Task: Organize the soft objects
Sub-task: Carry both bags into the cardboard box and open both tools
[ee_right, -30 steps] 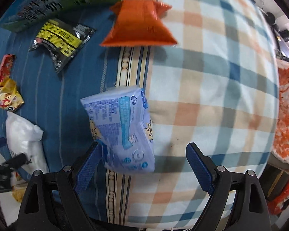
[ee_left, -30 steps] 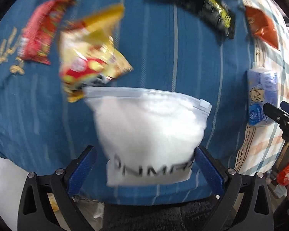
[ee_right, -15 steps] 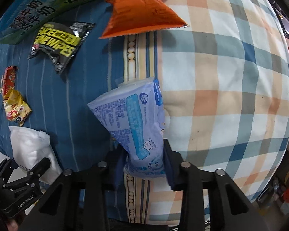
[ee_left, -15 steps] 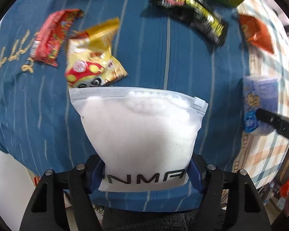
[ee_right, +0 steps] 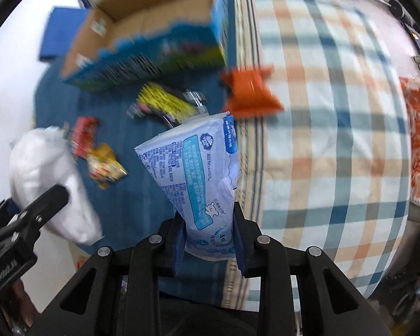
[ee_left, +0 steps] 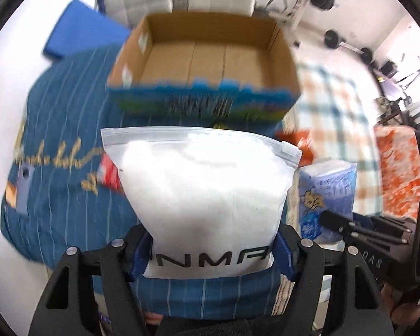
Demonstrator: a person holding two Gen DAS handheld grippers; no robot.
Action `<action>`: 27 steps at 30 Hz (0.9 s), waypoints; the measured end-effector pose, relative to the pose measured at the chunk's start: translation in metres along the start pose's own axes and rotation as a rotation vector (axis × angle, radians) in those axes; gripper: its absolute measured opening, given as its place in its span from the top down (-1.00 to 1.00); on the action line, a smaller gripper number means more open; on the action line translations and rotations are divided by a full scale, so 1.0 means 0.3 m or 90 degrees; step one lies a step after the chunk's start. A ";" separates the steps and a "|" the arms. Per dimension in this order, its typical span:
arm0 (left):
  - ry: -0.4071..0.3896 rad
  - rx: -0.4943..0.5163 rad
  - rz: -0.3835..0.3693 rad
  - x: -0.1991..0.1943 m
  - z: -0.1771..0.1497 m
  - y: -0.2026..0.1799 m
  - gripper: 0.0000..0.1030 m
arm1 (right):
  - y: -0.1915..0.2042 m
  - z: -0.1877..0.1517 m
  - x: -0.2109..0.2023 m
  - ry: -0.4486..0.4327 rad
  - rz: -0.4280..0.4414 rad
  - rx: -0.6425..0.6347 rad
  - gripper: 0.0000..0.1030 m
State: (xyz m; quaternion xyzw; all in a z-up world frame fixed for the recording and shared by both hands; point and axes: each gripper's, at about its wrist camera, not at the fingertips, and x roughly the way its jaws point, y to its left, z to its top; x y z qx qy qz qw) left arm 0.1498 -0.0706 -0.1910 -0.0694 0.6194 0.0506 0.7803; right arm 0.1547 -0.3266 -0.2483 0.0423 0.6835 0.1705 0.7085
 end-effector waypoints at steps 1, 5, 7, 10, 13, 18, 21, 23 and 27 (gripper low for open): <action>-0.013 0.007 -0.004 -0.019 0.029 0.003 -0.35 | 0.043 0.000 -0.056 -0.015 0.008 -0.001 0.40; -0.054 0.027 -0.020 -0.074 0.158 0.027 -0.35 | 0.143 0.101 -0.173 -0.071 0.031 -0.004 0.40; -0.067 0.033 -0.031 -0.098 0.243 0.042 -0.36 | 0.204 0.169 -0.214 -0.095 0.038 -0.007 0.40; -0.084 0.040 -0.042 -0.114 0.359 0.078 -0.36 | 0.275 0.285 -0.257 -0.126 0.041 -0.011 0.40; -0.095 0.048 -0.042 -0.093 0.490 0.100 -0.36 | 0.344 0.450 -0.245 -0.149 0.028 -0.010 0.40; -0.085 0.060 -0.041 -0.014 0.683 0.135 -0.36 | 0.407 0.685 -0.177 -0.149 0.003 0.003 0.40; -0.060 0.066 -0.047 0.069 0.775 0.150 -0.36 | 0.415 0.811 -0.105 -0.138 -0.013 0.010 0.40; -0.035 0.064 -0.052 0.142 0.838 0.165 -0.36 | 0.415 0.884 -0.050 -0.126 -0.015 0.015 0.40; 0.030 0.049 -0.075 0.311 0.931 0.180 -0.36 | 0.386 1.019 0.092 -0.100 -0.030 0.026 0.40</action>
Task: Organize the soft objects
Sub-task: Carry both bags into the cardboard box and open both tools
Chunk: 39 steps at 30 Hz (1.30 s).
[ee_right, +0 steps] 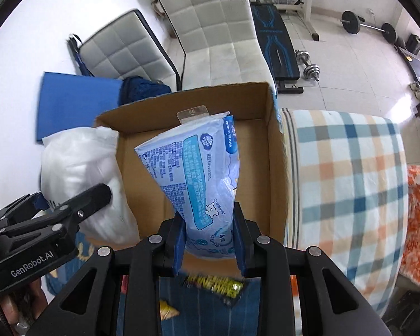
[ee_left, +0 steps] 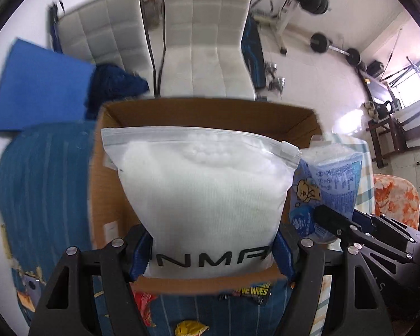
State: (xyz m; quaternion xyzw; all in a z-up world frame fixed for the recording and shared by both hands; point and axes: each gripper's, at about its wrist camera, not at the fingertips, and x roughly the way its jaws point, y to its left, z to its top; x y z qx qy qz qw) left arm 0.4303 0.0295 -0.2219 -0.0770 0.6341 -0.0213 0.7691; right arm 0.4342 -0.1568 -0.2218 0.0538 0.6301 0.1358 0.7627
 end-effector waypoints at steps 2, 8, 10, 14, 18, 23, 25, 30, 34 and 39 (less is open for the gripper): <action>0.030 -0.009 -0.006 0.080 0.031 0.018 -0.36 | -0.002 0.049 0.090 0.019 -0.010 0.006 0.40; 0.106 -0.035 -0.027 0.320 0.097 0.053 -0.36 | -0.012 0.140 0.314 0.065 -0.039 0.012 0.40; 0.128 -0.044 -0.044 0.380 0.118 0.053 -0.36 | -0.018 0.155 0.370 0.077 -0.045 0.018 0.40; 0.155 -0.055 -0.076 0.454 0.150 0.053 -0.39 | -0.037 0.177 0.472 0.100 -0.058 0.008 0.40; 0.175 -0.063 -0.097 0.496 0.156 0.050 -0.43 | -0.059 0.184 0.539 0.122 -0.050 0.006 0.37; 0.191 -0.066 -0.096 0.501 0.168 0.043 -0.52 | -0.081 0.183 0.595 0.145 -0.057 -0.001 0.20; 0.201 -0.056 -0.088 0.495 0.173 0.030 -0.66 | -0.081 0.182 0.601 0.154 -0.053 -0.006 0.11; 0.185 -0.015 -0.060 0.419 0.190 0.000 -0.88 | -0.049 0.179 0.568 0.155 -0.054 -0.023 -0.26; 0.160 -0.027 -0.056 0.323 0.196 0.022 -0.97 | -0.020 0.167 0.513 0.141 -0.075 -0.041 -0.43; 0.105 -0.016 -0.018 0.196 0.127 0.022 -0.99 | -0.014 0.103 0.434 0.127 -0.090 -0.040 -0.63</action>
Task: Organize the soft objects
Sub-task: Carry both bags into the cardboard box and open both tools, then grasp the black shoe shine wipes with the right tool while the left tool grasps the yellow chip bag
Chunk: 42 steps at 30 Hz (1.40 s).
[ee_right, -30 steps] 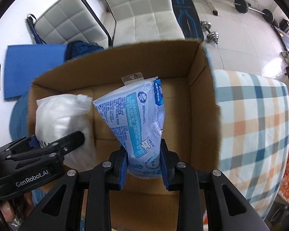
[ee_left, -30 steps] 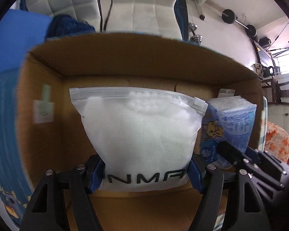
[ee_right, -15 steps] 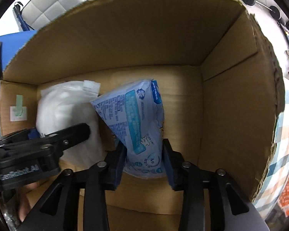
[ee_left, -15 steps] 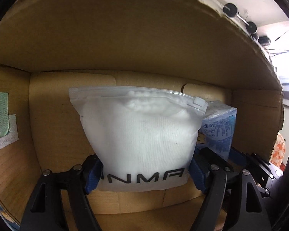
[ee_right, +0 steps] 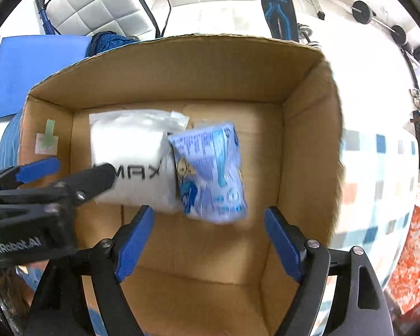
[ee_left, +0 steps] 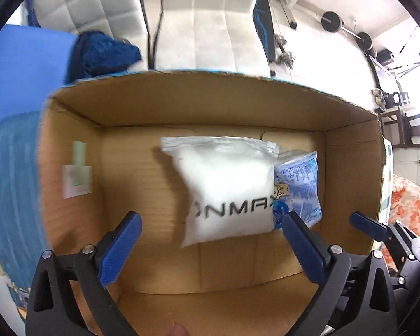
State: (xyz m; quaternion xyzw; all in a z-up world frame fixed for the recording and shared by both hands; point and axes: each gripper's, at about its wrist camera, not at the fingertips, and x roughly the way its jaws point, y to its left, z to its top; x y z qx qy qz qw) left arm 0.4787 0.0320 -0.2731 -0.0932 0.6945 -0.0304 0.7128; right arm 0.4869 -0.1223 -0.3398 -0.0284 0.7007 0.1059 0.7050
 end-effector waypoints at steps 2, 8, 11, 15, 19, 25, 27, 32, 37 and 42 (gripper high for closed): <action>-0.031 0.002 0.011 -0.047 -0.038 0.011 -0.99 | 0.037 0.014 -0.044 -0.005 0.002 0.007 -0.90; -0.086 0.019 0.049 -0.046 -0.151 0.070 -0.99 | 0.084 -0.111 -0.124 -0.041 -0.008 0.007 -1.00; -0.104 0.024 0.058 -0.093 -0.222 0.076 -0.99 | 0.096 -0.183 -0.169 -0.063 -0.014 0.011 -1.00; -0.139 0.022 0.074 -0.115 -0.265 0.088 -0.99 | 0.098 -0.261 -0.230 -0.096 -0.028 0.025 -1.00; -0.177 0.029 0.088 -0.188 -0.347 0.069 -0.99 | 0.110 -0.337 -0.312 -0.137 -0.050 0.025 -1.00; -0.227 0.037 0.094 -0.309 -0.476 0.035 -0.99 | 0.140 -0.472 -0.433 -0.181 -0.050 0.018 -1.00; -0.241 0.040 0.098 -0.345 -0.519 0.025 -0.99 | 0.146 -0.520 -0.472 -0.195 -0.041 0.016 -1.00; -0.265 0.038 0.100 -0.425 -0.608 0.001 -0.99 | 0.145 -0.614 -0.545 -0.221 -0.026 0.006 -1.00; -0.261 0.039 0.118 -0.433 -0.670 -0.008 -0.99 | 0.110 -0.674 -0.564 -0.221 0.012 -0.022 -1.00; -0.211 0.032 0.155 -0.320 -0.784 0.029 -0.99 | 0.088 -0.717 -0.407 -0.141 -0.009 -0.125 -1.00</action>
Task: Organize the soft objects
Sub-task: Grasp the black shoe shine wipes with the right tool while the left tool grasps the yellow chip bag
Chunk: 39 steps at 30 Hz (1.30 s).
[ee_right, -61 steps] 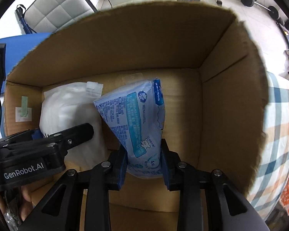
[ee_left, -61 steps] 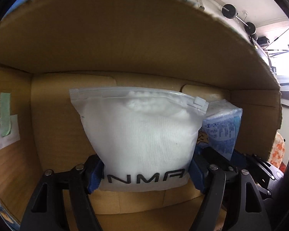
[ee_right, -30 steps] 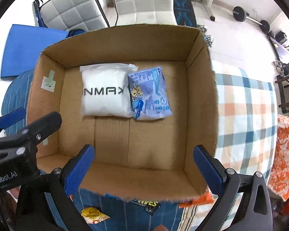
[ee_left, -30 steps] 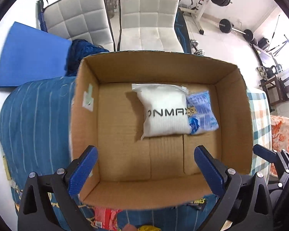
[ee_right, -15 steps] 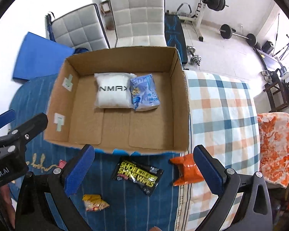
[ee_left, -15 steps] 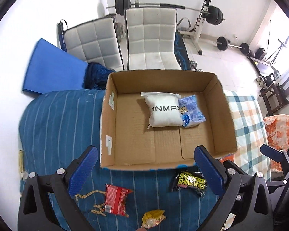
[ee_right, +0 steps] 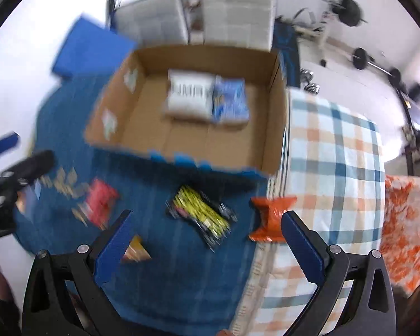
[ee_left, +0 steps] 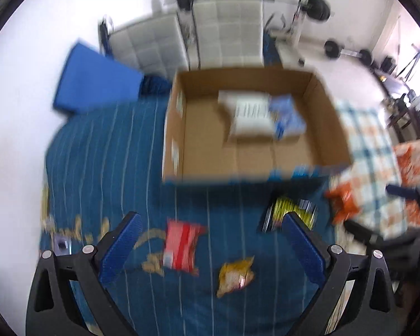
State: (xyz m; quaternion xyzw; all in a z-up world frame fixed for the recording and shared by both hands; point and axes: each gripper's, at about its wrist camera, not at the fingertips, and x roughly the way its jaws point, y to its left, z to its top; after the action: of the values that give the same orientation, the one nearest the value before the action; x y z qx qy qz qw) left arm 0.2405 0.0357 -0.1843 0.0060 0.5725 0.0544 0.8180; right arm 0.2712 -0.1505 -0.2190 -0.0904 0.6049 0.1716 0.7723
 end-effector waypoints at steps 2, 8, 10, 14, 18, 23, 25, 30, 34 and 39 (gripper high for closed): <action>0.065 -0.014 -0.006 0.090 -0.105 0.014 -0.99 | 0.004 -0.030 0.091 0.038 0.000 -0.040 -1.00; 0.205 -0.074 -0.008 0.324 -0.349 0.033 -0.98 | 0.043 -0.068 0.405 0.141 -0.015 -0.168 -1.00; 0.241 -0.100 -0.016 0.379 -0.414 0.040 -0.98 | 0.064 -0.077 0.486 0.152 -0.029 -0.211 -0.93; 0.273 -0.129 -0.015 0.439 -0.493 0.051 -0.98 | 0.090 -0.086 0.623 0.190 -0.037 -0.238 -0.74; 0.289 -0.148 -0.024 0.470 -0.528 0.054 -0.98 | 0.079 -0.103 0.683 0.185 -0.042 -0.200 -0.37; 0.297 -0.148 -0.035 0.513 -0.534 0.037 -0.98 | 0.060 -0.141 0.647 0.185 -0.038 -0.102 0.30; 0.297 -0.145 -0.042 0.531 -0.525 0.019 -0.98 | 0.029 -0.171 0.634 0.203 -0.044 -0.032 0.42; 0.301 -0.140 -0.050 0.590 -0.491 -0.049 -0.88 | -0.072 -0.290 0.608 0.271 0.076 0.141 0.45; 0.308 -0.097 -0.047 0.664 -0.467 -0.116 -0.01 | -0.072 -0.276 0.566 0.246 0.084 0.036 -0.04; 0.307 -0.093 -0.059 0.710 -0.443 -0.152 0.09 | -0.059 -0.196 0.523 0.152 -0.036 -0.185 -0.21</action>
State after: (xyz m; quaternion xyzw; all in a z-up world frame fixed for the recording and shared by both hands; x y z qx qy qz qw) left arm 0.1917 0.0036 -0.4327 -0.0926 0.7454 0.0578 0.6576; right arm 0.2574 -0.1628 -0.3864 -0.2376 0.6583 0.2232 0.6785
